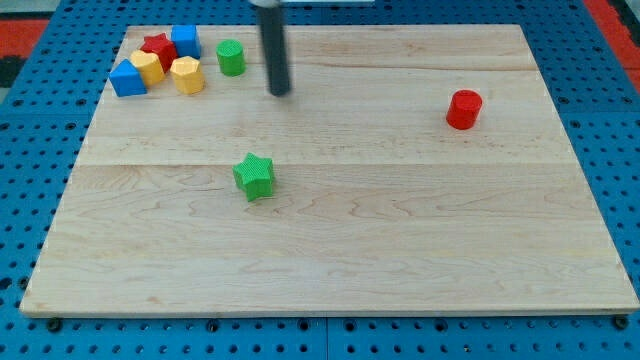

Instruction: Slide the green star closer to yellow hexagon

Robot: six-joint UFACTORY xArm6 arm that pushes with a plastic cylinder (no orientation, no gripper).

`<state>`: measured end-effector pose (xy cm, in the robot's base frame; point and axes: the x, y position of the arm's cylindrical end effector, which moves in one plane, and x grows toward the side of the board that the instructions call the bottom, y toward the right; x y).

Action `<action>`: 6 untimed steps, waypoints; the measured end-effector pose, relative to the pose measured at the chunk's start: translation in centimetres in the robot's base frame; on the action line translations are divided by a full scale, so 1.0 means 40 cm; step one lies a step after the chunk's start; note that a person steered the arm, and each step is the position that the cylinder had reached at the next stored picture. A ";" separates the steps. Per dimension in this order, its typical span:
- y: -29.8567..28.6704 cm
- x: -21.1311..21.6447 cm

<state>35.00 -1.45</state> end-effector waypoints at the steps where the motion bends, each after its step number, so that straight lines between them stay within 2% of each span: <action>1: 0.104 0.260; 2: -0.082 0.277; 3: -0.046 0.337; 4: -0.225 0.287; 6: -0.314 0.367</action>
